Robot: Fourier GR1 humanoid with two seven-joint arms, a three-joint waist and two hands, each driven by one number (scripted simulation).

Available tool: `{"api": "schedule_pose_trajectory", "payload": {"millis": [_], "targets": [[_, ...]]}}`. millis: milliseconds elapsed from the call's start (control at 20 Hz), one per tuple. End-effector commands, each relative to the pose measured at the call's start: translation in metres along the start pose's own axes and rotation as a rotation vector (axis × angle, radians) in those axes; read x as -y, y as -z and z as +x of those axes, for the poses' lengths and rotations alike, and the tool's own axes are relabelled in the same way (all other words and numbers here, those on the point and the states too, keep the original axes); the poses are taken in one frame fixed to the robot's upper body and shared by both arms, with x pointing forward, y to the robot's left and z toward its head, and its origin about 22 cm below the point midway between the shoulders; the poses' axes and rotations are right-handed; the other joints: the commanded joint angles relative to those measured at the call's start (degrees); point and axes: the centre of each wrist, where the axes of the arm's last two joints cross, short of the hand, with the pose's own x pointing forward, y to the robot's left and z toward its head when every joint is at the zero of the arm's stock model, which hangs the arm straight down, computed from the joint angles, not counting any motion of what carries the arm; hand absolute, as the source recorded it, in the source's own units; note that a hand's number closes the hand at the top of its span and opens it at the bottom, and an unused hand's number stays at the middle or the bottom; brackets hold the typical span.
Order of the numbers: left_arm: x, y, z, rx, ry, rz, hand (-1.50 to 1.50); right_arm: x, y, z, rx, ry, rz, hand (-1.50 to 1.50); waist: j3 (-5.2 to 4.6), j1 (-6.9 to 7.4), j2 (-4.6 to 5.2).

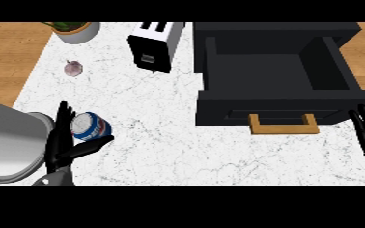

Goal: Pick up the can, place it into the drawer and close the drawer

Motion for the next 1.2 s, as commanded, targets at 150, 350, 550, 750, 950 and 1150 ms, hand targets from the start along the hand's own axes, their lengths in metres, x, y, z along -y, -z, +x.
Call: {"api": "schedule_pose_trajectory", "payload": {"millis": [150,350,550,750,950,1150], "targets": [[0.014,0.02,-0.004,-0.023,-0.02,-0.015,-1.5,-0.011,0.0,0.0,0.004,0.008,-0.002,-1.5,0.0,-0.08,0.04],[0.019,0.032,0.006,0.015,-0.006,-0.045,-1.5,-0.003,-0.003,0.005,0.0,0.009,-0.001,-1.5,0.0,-0.1,0.02],[0.03,0.025,-0.004,0.038,-0.037,-0.06,-1.5,-0.008,-0.005,-0.005,0.001,0.023,-0.007,-1.5,0.0,-0.1,0.03],[0.032,0.029,0.01,0.035,-0.049,-0.079,1.5,0.018,-0.014,0.009,0.028,0.021,-0.01,-1.5,0.01,-0.12,-0.03],[0.042,0.021,0.018,0.044,-0.107,-0.126,1.5,0.006,-0.011,0.02,-0.003,0.019,-0.02,-1.5,0.02,0.15,-0.1],[0.051,0.018,0.034,0.079,-0.119,-0.132,1.5,0.024,-0.014,0.002,0.008,0.035,-0.02,-1.5,0.04,0.17,-0.1]]}}
